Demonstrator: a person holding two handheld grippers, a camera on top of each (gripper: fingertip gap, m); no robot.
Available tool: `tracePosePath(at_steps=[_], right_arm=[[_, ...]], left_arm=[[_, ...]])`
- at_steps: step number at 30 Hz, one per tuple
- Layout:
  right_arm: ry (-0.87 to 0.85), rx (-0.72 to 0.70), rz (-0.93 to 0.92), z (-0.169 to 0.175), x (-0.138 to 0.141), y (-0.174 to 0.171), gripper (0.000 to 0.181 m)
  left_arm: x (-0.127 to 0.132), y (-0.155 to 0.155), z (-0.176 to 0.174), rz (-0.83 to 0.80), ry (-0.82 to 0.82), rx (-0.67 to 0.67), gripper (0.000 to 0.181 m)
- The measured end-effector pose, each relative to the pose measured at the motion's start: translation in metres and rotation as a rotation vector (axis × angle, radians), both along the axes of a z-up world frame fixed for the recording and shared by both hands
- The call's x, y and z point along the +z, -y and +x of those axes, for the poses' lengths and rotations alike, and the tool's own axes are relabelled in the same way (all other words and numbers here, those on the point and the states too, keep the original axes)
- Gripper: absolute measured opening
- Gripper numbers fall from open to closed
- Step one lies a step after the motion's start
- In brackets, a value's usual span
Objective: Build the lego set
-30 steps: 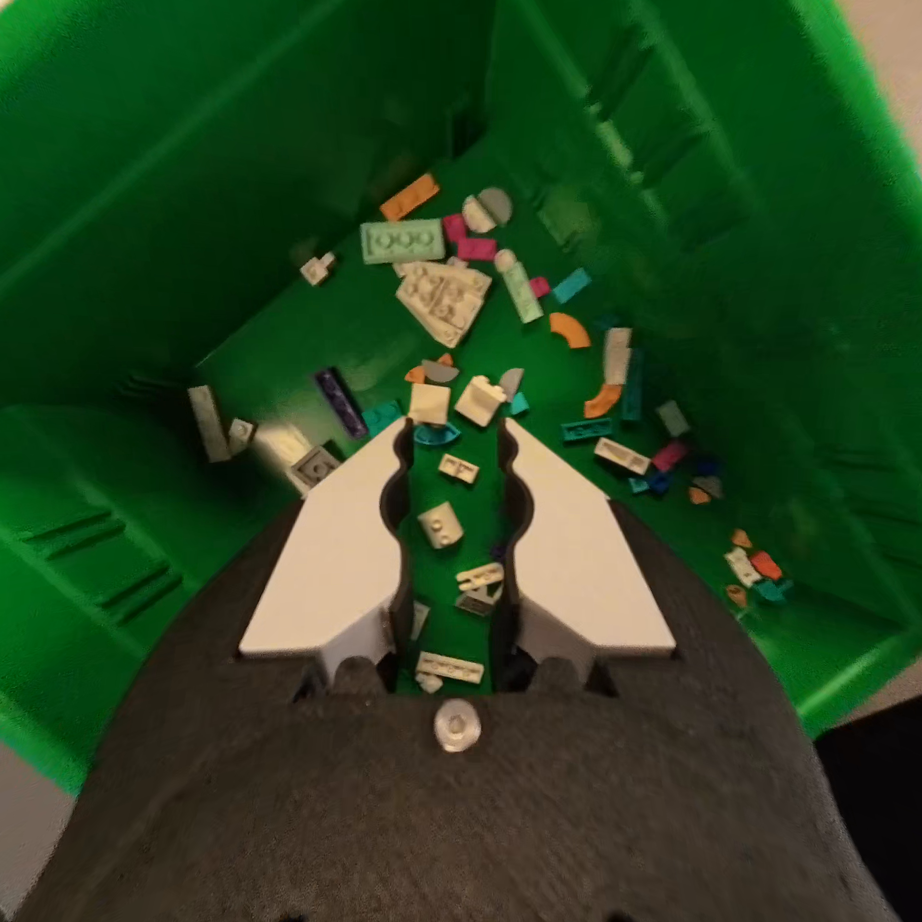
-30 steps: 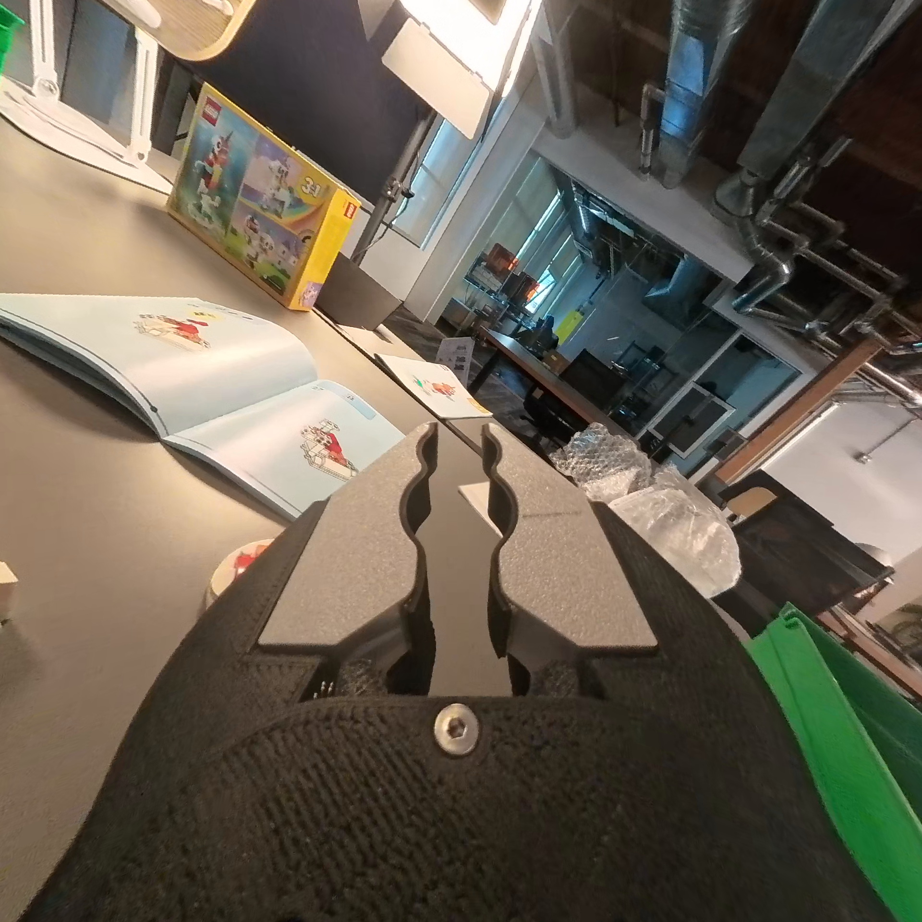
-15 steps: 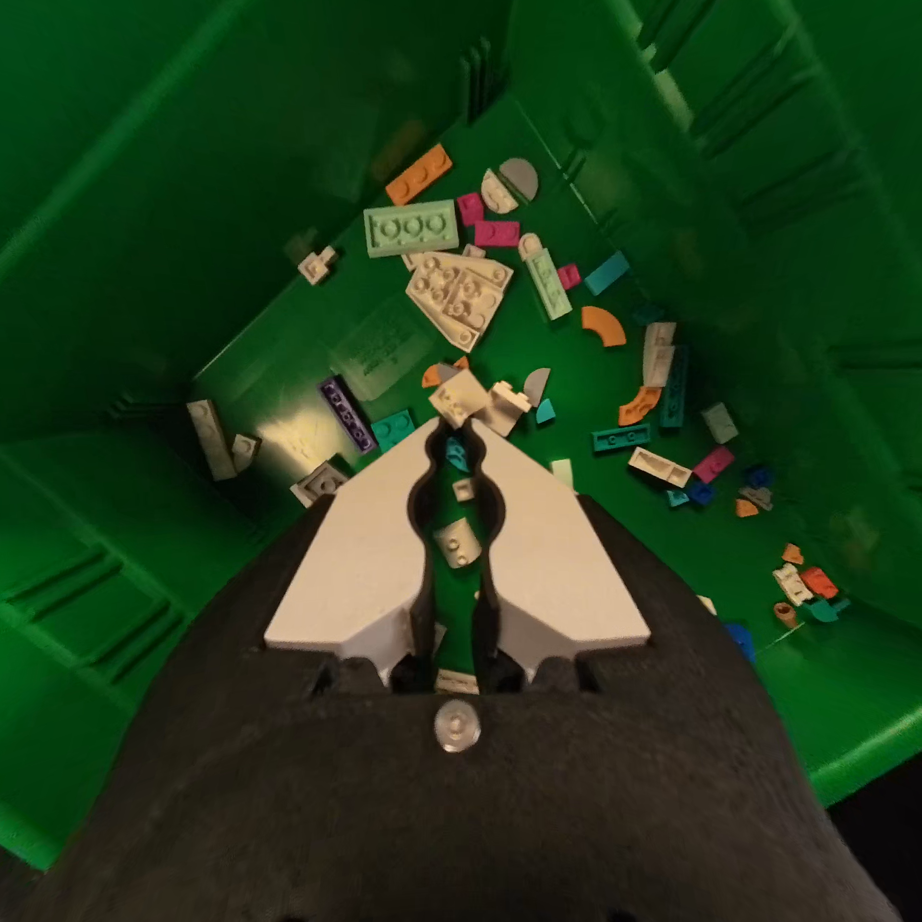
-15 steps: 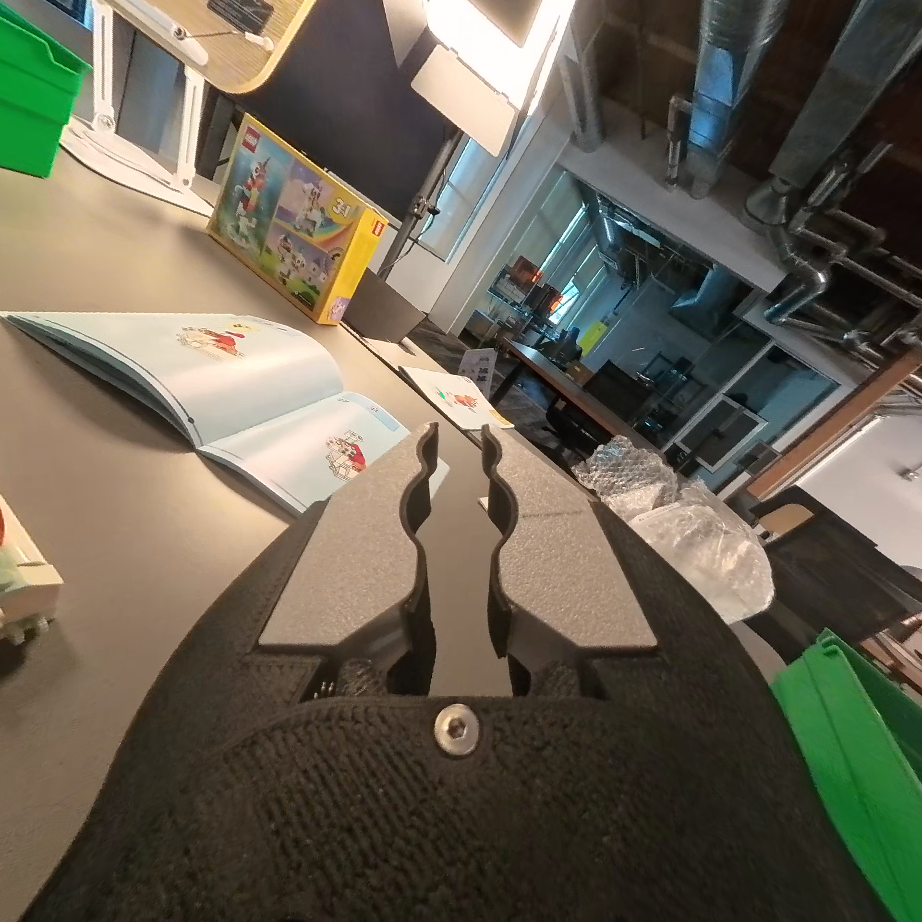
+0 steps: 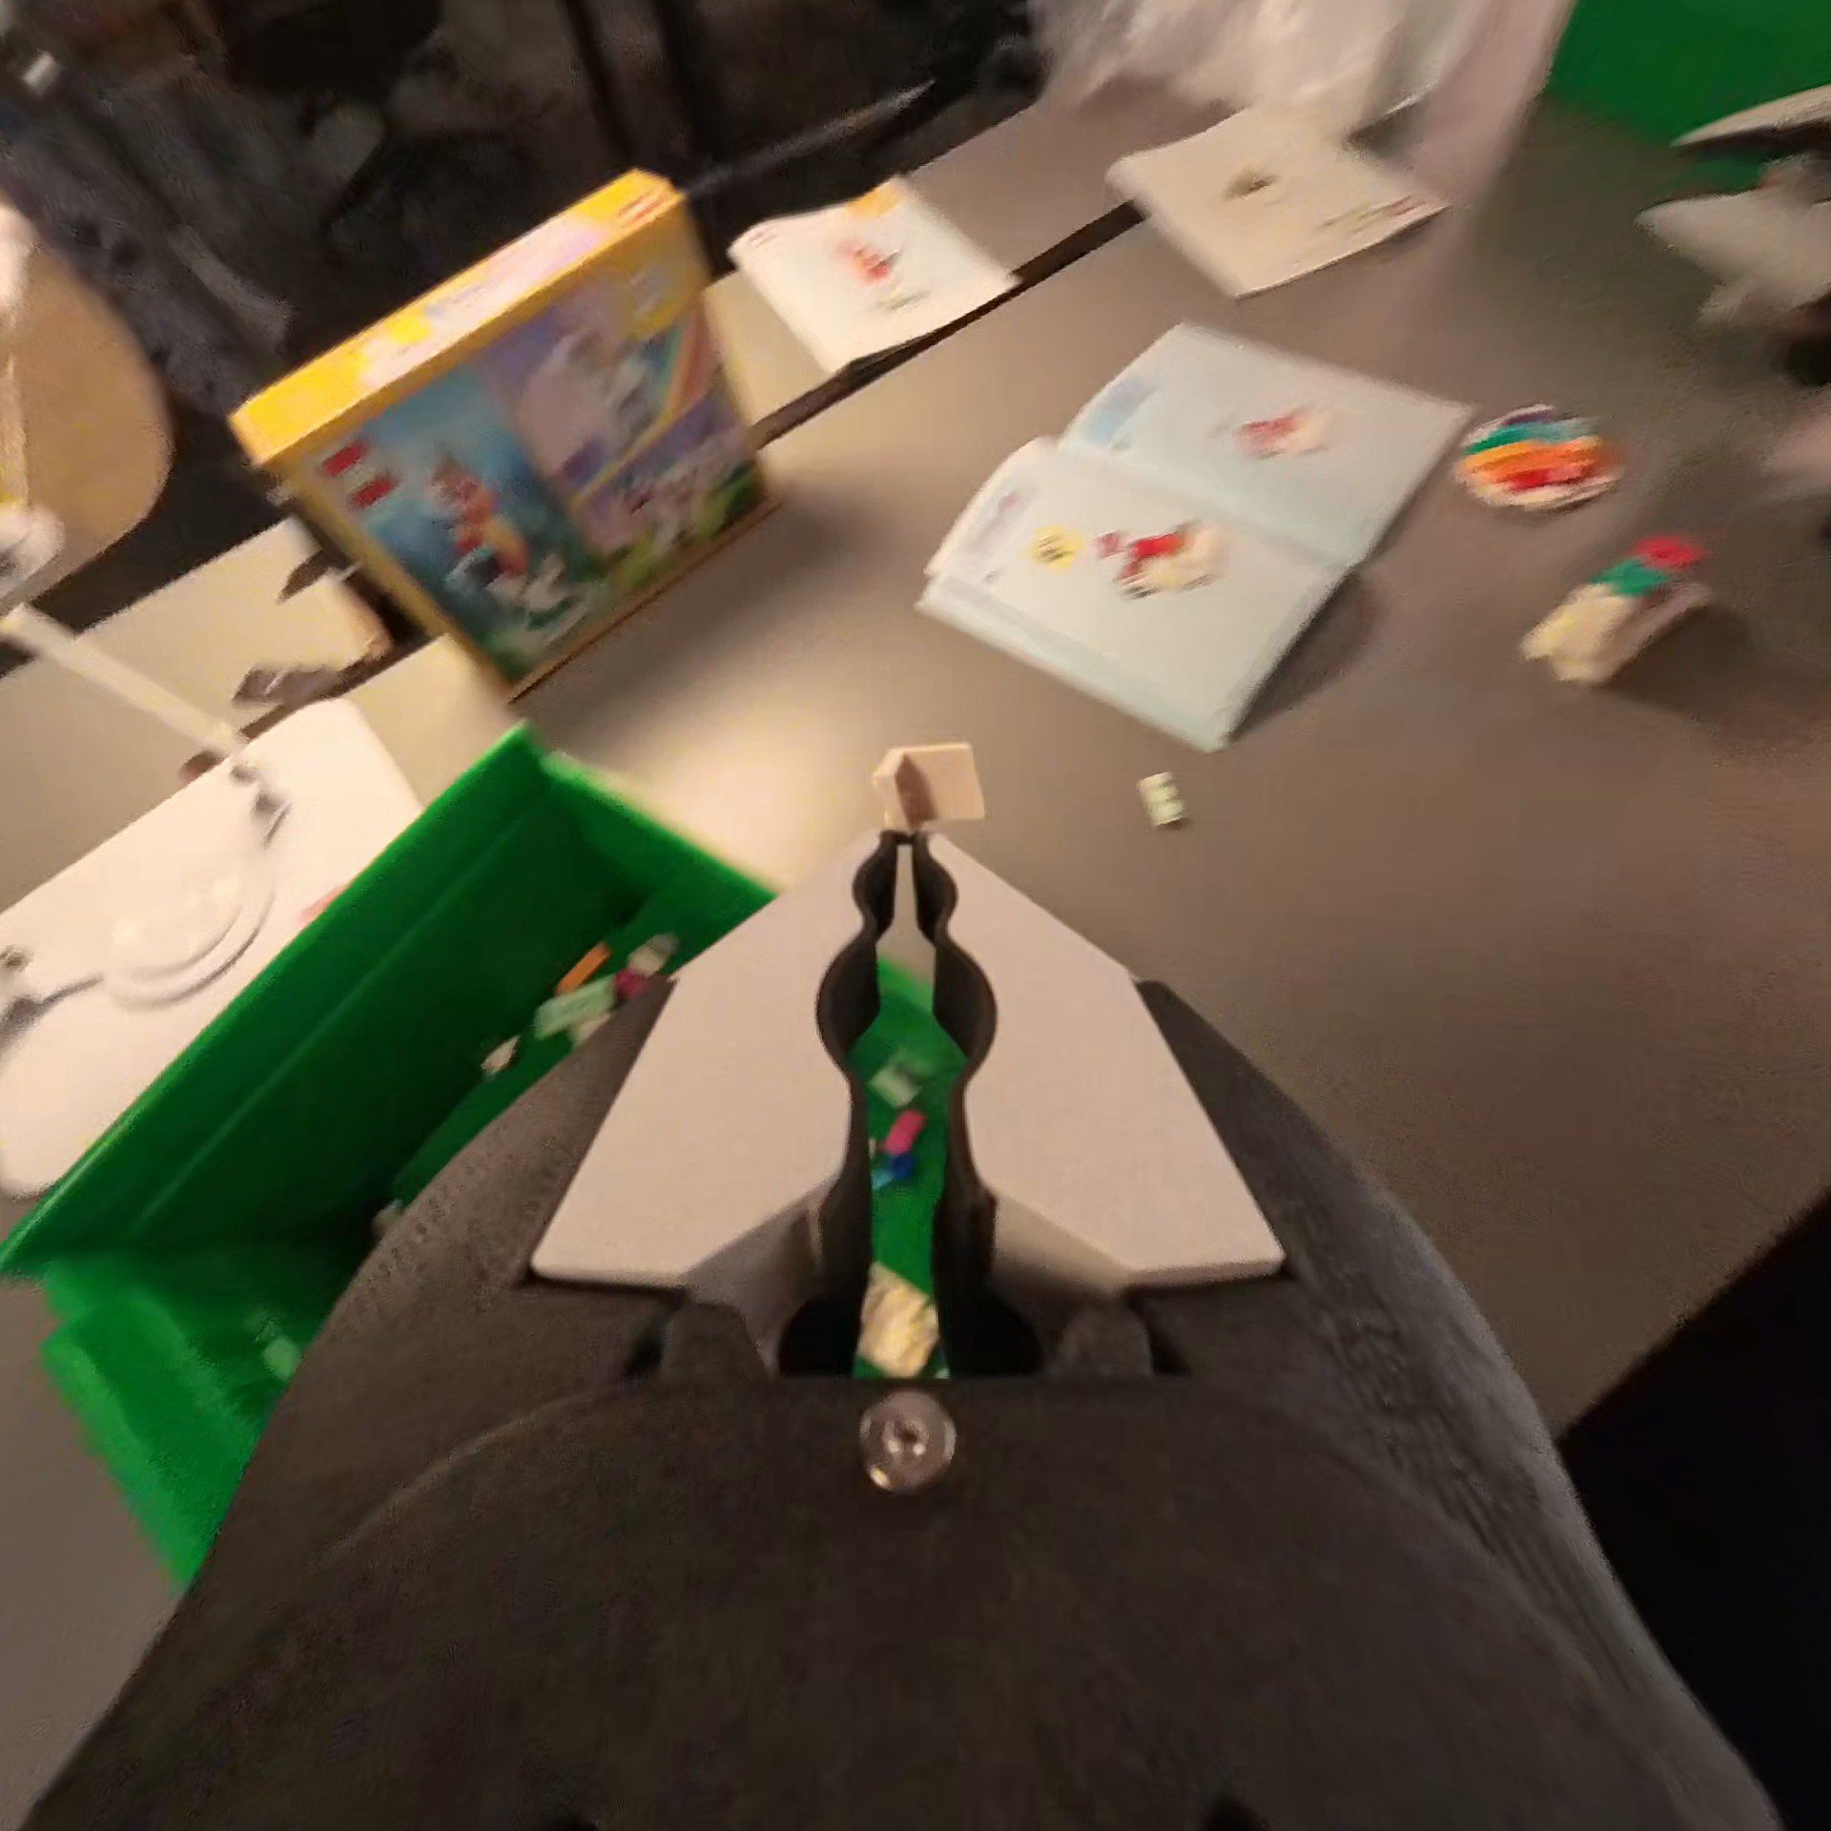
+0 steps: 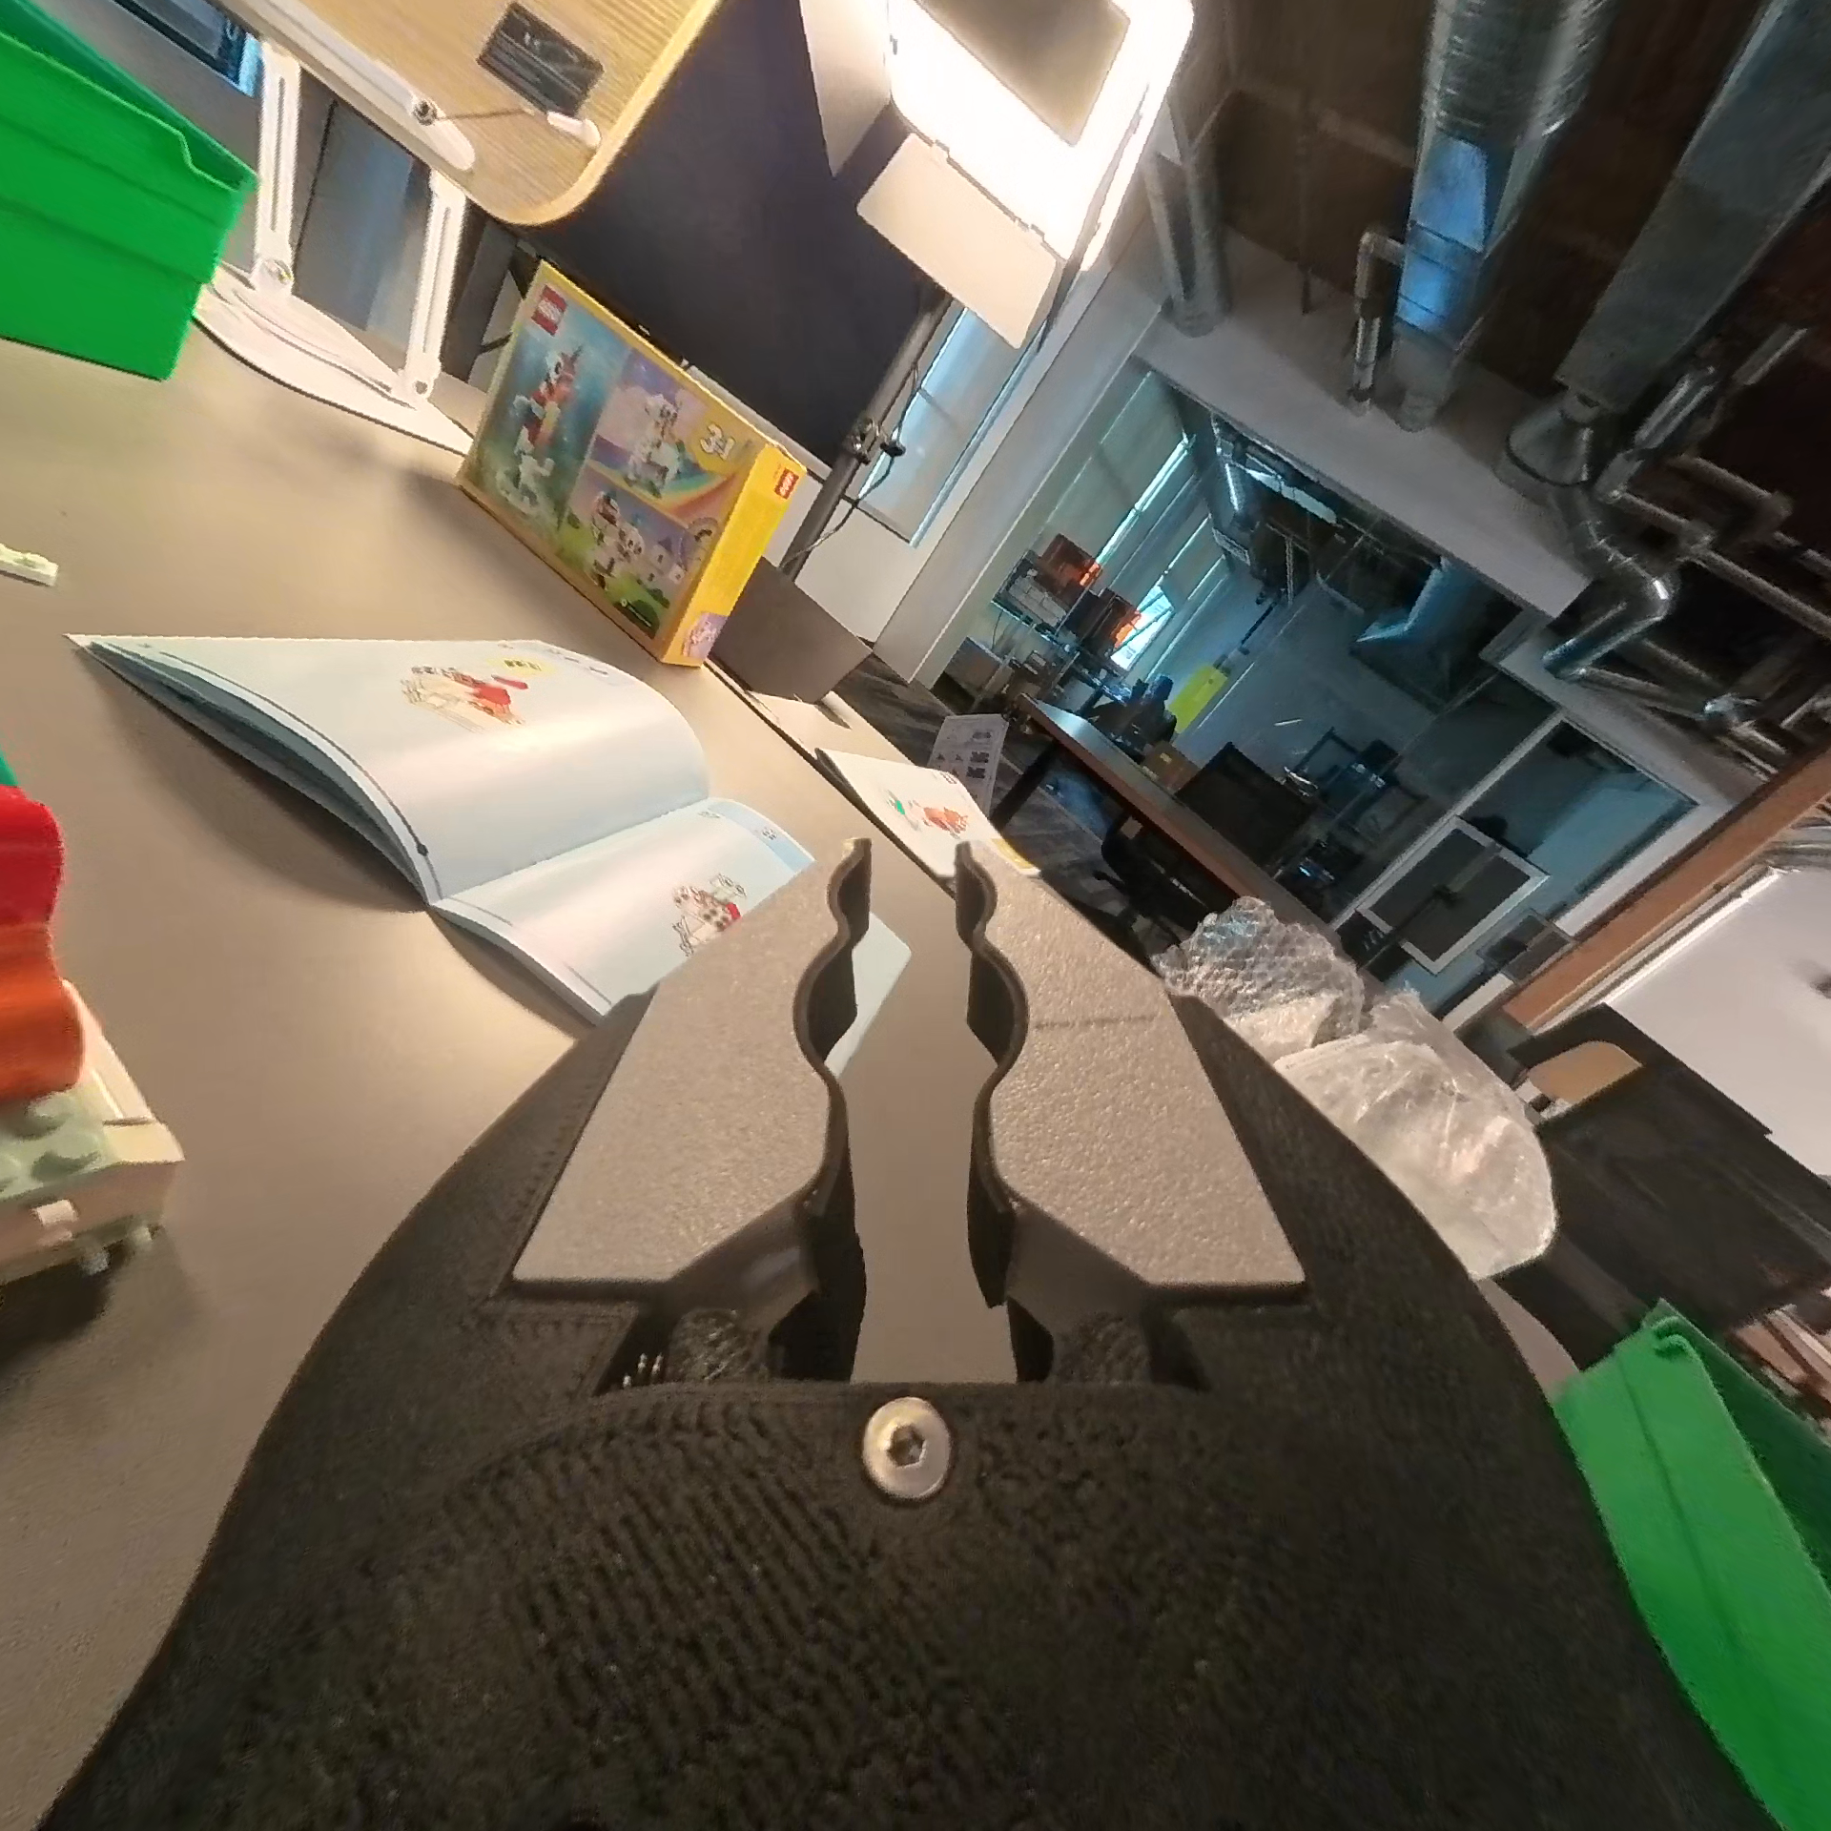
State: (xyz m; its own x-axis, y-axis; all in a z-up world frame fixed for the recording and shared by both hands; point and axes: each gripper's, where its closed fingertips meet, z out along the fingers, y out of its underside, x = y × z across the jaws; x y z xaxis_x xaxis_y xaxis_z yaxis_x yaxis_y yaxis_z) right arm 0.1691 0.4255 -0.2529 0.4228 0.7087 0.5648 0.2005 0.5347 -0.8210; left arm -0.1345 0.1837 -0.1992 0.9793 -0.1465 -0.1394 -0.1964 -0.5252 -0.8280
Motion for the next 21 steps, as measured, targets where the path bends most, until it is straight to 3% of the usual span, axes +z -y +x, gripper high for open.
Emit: tracePosePath(at_steps=[3, 7, 11, 16, 21], right_arm=[[-0.002, 0.020, -0.006, -0.002, 0.001, 0.004, 0.015], [0.053, 0.079, 0.012, -0.006, 0.000, 0.017, 0.017], [0.157, 0.307, 0.131, -0.022, 0.005, 0.079, 0.020], [0.378, 0.557, 0.372, -0.045, -0.017, 0.169, 0.027], [0.484, 0.543, 0.543, -0.056, -0.036, 0.187, 0.031]], left_arm=[[-0.006, -0.008, 0.072, -0.006, 0.004, -0.164, 0.001], [-0.049, -0.025, 0.152, -0.080, -0.019, -0.345, 0.001], [-0.091, -0.044, 0.198, -0.141, 0.026, -0.437, 0.002], [-0.105, -0.058, 0.221, -0.175, 0.142, -0.468, 0.002], [-0.110, -0.059, 0.231, -0.224, 0.119, -0.497, 0.002]])
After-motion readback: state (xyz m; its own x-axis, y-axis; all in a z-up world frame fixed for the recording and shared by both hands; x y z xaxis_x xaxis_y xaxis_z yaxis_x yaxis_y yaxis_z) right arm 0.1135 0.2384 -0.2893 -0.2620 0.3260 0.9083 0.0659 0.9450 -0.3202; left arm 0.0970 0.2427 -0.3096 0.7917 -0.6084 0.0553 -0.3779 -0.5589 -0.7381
